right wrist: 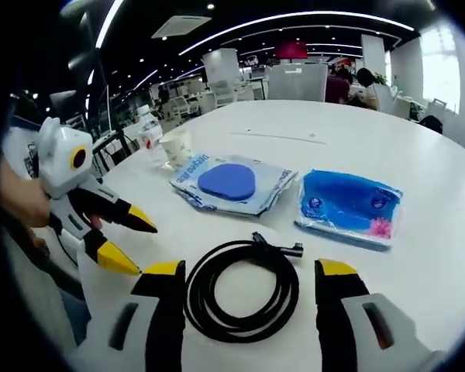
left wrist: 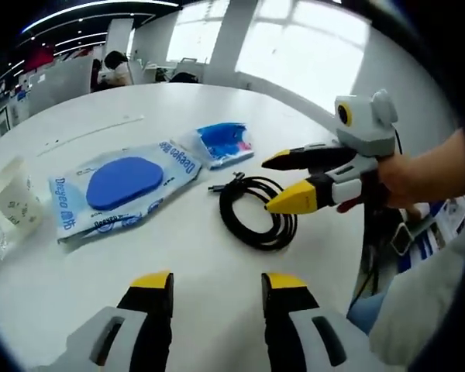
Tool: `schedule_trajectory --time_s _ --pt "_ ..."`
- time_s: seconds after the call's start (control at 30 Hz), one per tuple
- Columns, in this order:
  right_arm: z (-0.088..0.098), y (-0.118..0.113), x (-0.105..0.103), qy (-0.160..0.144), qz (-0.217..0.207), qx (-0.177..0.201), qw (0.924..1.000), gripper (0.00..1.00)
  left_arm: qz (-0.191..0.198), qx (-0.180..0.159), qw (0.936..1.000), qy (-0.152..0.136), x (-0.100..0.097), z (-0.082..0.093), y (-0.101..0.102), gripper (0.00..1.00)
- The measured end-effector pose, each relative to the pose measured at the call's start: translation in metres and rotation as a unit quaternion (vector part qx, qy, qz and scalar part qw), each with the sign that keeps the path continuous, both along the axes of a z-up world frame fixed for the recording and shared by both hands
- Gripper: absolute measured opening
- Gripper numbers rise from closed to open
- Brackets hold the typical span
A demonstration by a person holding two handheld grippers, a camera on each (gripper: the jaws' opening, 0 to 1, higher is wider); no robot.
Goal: Arrange the tabletop items into an orderly group along one side of the table until the central work area is clear of visible clutter.
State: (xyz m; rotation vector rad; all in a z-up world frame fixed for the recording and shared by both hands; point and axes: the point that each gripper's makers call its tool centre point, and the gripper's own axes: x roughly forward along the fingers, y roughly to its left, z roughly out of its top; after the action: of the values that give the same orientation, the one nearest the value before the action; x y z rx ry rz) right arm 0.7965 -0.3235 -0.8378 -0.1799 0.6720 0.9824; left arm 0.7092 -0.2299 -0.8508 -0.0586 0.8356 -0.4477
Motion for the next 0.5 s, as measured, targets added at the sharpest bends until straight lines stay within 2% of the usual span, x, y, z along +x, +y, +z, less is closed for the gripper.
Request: schedule_trajectory --time_s 0.23,0.5 --pt "0.001 -0.001 -0.012 0.001 -0.008 0.012 0.9999 0.72 0.024 -0.002 0.9997 -0.003 -0.018 0.001 0.02 0.48" --pt "0.007 0.002 -0.027 -0.001 0.001 0.025 0.9997 0.79 0.061 -0.008 0.998 -0.013 -0.042 0.002 0.047 0.55"
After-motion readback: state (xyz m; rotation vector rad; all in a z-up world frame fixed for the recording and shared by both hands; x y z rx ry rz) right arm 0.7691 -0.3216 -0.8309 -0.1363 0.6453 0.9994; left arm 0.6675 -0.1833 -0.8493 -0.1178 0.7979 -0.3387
